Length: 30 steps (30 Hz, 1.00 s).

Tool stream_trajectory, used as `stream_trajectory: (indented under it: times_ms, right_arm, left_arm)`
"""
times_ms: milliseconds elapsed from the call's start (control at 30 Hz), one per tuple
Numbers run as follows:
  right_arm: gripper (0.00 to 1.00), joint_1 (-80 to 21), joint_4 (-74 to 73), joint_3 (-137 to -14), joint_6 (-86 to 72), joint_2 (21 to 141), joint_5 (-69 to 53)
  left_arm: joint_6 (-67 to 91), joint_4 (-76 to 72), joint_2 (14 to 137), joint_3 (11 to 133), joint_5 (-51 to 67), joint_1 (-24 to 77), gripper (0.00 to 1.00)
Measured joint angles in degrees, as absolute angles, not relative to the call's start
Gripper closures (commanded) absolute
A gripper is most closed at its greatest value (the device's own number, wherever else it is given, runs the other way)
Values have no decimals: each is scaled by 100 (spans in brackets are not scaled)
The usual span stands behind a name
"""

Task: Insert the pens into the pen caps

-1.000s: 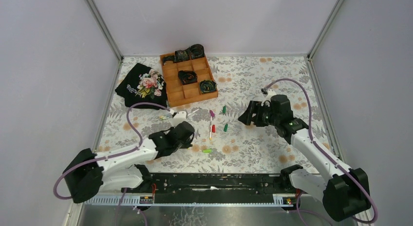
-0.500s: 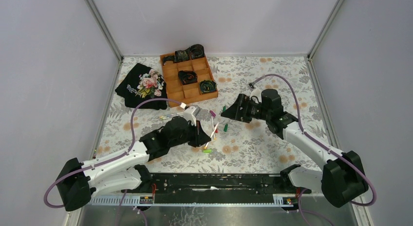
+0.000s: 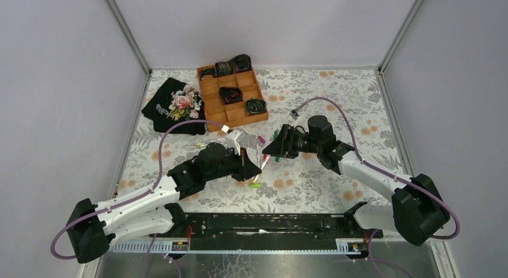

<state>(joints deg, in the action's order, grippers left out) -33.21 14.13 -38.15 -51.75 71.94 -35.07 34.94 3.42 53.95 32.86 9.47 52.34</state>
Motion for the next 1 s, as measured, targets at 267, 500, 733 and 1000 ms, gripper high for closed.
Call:
stream_trajectory:
  times_ms: [267, 500, 733, 1000]
  right_arm:
    - [99, -3476, 1625, -3699, -5345, 7172, -3516]
    - [100, -3509, 1916, -3476, -5468, 6923, -3551]
    - [100, -3509, 2268, -3343, -5680, 6917, -3629]
    - [92, -3509, 2530, -3271, -5819, 6906, -3640]
  left_arm:
    - [3457, 357, 5369, 3286, 950, 5234, 95]
    - [3417, 305, 5406, 3286, 1011, 5234, 52]
    - [3441, 233, 5889, 3286, 1227, 5234, 57]
    - [3413, 40, 5896, 3310, 1463, 5266, 100]
